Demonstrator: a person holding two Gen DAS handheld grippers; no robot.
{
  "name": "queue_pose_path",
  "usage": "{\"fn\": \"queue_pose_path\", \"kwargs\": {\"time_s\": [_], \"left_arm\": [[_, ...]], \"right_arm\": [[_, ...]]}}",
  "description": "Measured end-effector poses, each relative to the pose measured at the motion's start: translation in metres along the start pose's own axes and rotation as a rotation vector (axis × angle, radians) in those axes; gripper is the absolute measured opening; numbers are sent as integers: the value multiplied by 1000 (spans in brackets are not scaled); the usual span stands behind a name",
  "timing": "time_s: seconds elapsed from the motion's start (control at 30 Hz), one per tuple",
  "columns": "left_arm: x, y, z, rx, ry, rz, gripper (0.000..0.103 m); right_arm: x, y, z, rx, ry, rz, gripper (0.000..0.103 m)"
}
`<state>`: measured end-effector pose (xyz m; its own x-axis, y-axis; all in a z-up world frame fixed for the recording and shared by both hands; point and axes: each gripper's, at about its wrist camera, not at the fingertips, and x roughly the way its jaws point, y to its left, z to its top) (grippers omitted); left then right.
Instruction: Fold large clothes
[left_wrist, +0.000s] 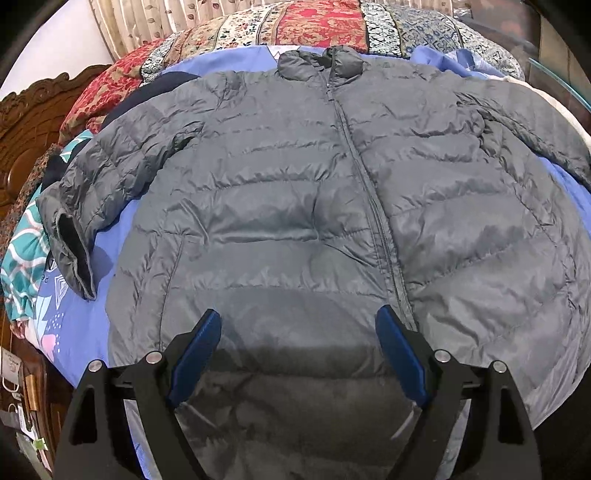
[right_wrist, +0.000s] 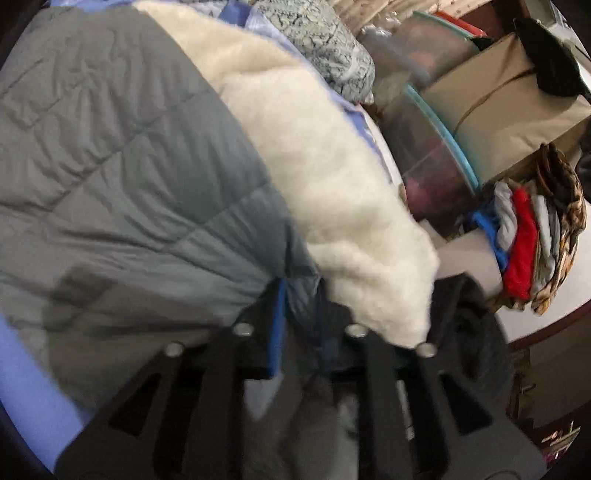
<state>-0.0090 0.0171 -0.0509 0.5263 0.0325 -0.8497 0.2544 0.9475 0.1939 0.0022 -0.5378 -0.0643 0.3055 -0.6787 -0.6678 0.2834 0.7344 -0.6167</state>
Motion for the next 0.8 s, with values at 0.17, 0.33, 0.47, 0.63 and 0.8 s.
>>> {"fn": "queue_pose_path", "kwargs": {"time_s": [0.17, 0.33, 0.47, 0.63, 0.8], "left_arm": [[0, 3, -4, 35, -3, -5, 101], [0, 13, -3, 20, -11, -29, 101], [-1, 22, -3, -1, -25, -38, 101], [-9, 40, -10, -28, -57, -43, 101], [-7, 75, -23, -69, -58, -3, 101]], "right_arm": [[-49, -14, -19, 146, -110, 83, 71], [-133, -13, -41, 311, -246, 402, 71], [-197, 58, -43, 266, -291, 742, 71], [-261, 167, -37, 68, -305, 973, 60], [-242, 218, -40, 4, -183, 896, 58]]}}
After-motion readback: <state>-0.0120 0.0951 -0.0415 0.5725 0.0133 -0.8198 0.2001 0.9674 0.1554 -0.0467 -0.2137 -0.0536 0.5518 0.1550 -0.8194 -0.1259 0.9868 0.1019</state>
